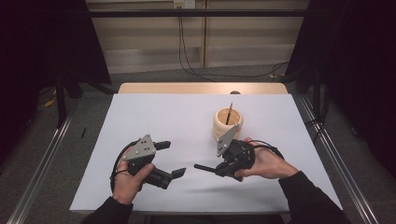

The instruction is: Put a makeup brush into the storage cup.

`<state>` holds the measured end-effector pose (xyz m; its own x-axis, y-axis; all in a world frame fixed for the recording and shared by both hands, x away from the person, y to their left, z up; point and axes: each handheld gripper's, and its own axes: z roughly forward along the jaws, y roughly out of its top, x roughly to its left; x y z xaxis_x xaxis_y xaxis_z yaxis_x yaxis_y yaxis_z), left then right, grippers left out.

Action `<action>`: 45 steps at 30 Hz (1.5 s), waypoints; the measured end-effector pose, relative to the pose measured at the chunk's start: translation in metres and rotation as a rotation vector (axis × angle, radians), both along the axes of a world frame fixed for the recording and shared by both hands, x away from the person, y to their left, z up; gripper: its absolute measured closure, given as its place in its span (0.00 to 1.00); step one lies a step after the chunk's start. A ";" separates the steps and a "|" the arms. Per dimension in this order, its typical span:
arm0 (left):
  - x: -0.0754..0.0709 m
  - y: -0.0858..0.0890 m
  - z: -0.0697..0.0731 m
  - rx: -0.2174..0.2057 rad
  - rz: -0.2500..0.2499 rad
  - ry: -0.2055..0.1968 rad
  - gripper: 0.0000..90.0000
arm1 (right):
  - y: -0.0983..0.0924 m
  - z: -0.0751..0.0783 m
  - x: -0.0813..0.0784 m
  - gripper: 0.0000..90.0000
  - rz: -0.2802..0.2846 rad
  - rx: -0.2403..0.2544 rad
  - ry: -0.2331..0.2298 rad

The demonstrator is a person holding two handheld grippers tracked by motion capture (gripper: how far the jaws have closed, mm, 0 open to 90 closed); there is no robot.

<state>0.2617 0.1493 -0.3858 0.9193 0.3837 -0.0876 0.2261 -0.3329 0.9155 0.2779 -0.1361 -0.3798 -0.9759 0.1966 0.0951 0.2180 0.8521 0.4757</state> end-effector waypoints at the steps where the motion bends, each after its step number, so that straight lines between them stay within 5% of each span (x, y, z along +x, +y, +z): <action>1: 0.000 -0.002 0.000 -0.005 -0.009 0.005 0.01 | 0.000 0.000 0.000 0.89 0.002 0.002 0.000; 14: 0.006 -0.021 0.004 0.053 -0.095 0.039 0.02 | 0.002 -0.002 0.000 0.89 0.022 -0.001 0.006; 25: 0.006 -0.040 0.005 0.117 -0.152 0.027 0.02 | 0.003 -0.002 -0.002 0.89 0.031 -0.008 0.015; 34: 0.007 -0.055 0.006 0.203 -0.233 0.023 0.03 | 0.005 -0.003 -0.004 0.89 0.045 -0.008 0.019; 45: 0.008 -0.066 -0.002 0.300 -0.221 0.022 0.09 | 0.006 -0.003 -0.005 0.89 0.059 -0.012 0.022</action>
<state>0.2695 0.0831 -0.3874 0.9820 0.1878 -0.0218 0.1372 -0.6286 0.7655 0.2734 -0.1301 -0.3832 -0.9835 0.1400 0.1148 0.1775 0.8693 0.4613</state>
